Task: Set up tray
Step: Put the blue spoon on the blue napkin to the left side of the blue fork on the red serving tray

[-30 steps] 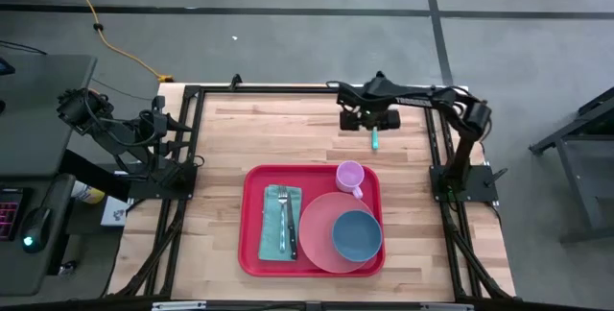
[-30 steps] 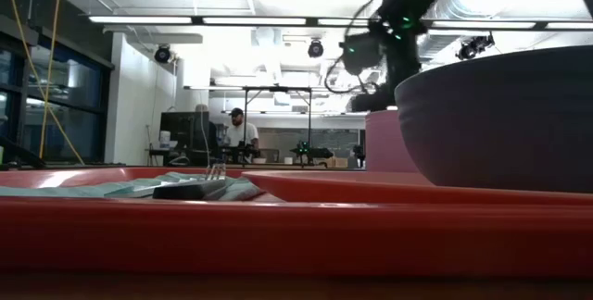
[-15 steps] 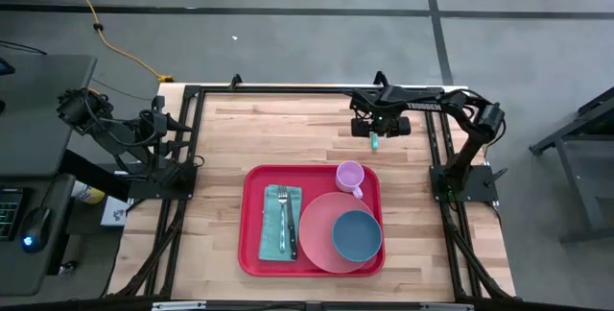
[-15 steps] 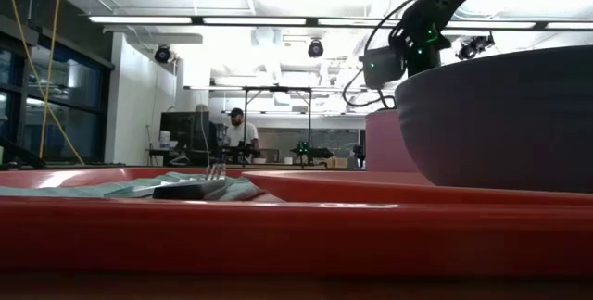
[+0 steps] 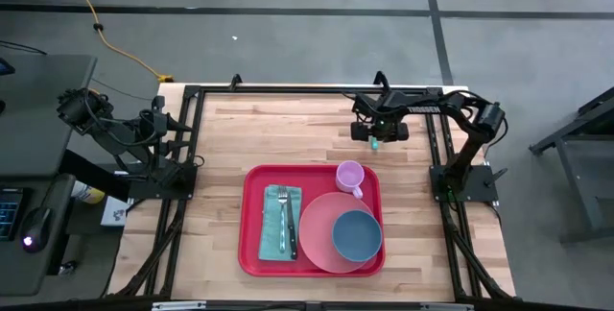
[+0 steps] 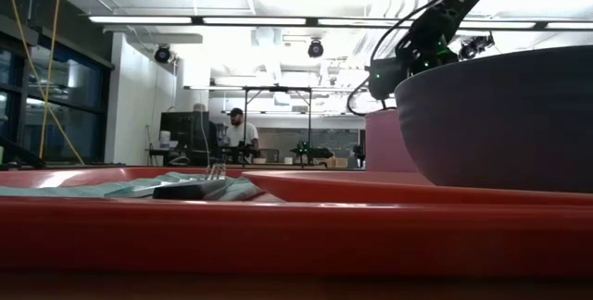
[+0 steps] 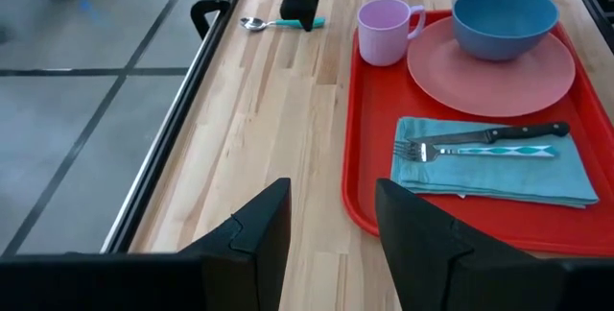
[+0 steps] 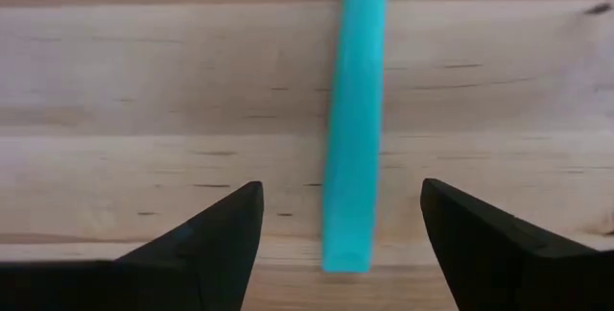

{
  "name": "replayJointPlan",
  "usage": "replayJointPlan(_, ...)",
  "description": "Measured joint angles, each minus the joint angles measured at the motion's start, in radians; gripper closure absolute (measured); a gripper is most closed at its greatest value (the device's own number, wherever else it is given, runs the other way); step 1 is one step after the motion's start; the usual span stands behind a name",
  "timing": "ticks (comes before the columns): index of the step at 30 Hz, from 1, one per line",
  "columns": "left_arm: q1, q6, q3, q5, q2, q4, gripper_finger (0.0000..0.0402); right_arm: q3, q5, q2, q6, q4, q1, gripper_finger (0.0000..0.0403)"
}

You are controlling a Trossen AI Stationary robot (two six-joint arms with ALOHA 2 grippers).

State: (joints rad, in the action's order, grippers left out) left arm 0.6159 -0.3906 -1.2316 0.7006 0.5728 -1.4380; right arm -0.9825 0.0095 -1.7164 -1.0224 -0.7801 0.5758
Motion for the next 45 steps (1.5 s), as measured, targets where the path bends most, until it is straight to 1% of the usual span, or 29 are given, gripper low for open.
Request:
replayJointPlan(10, 0.000, -0.007, 0.000, 0.000, 0.000, 0.000, 0.0220, 0.000, 0.006, 0.000, 0.016, 0.031, 0.000, 0.0169)
replayJointPlan(18, 0.000, -0.008, 0.000, -0.001, 0.000, 0.000, 0.0220, 0.000, -0.001, -0.007, 0.036, 0.039, 0.000, 0.0206)
replayJointPlan(25, 0.000, -0.008, 0.000, -0.003, 0.000, 0.000, 0.0220, -0.005, -0.029, -0.056, 0.062, 0.055, -0.011, 0.0232)
replayJointPlan(28, 0.000, -0.008, 0.000, -0.003, 0.000, 0.000, 0.0220, -0.003, -0.004, -0.059, 0.058, 0.054, -0.021, 0.0243)
replayJointPlan(33, 0.000, -0.008, 0.000, -0.006, 0.000, 0.000, 0.0220, -0.002, 0.005, -0.060, 0.058, 0.049, -0.022, 0.0279)
replayJointPlan(40, 0.000, -0.008, 0.000, -0.006, 0.000, -0.001, 0.0220, -0.001, 0.011, -0.062, 0.059, 0.044, -0.022, 0.0357)
replayJointPlan(41, 0.000, -0.008, 0.000, -0.006, 0.000, -0.001, 0.0220, -0.001, 0.010, -0.062, 0.059, 0.045, -0.022, 0.0363)
replayJointPlan(45, 0.000, -0.008, 0.000, -0.006, 0.000, -0.002, 0.0220, -0.001, 0.008, -0.062, 0.053, 0.046, -0.022, 0.0364)
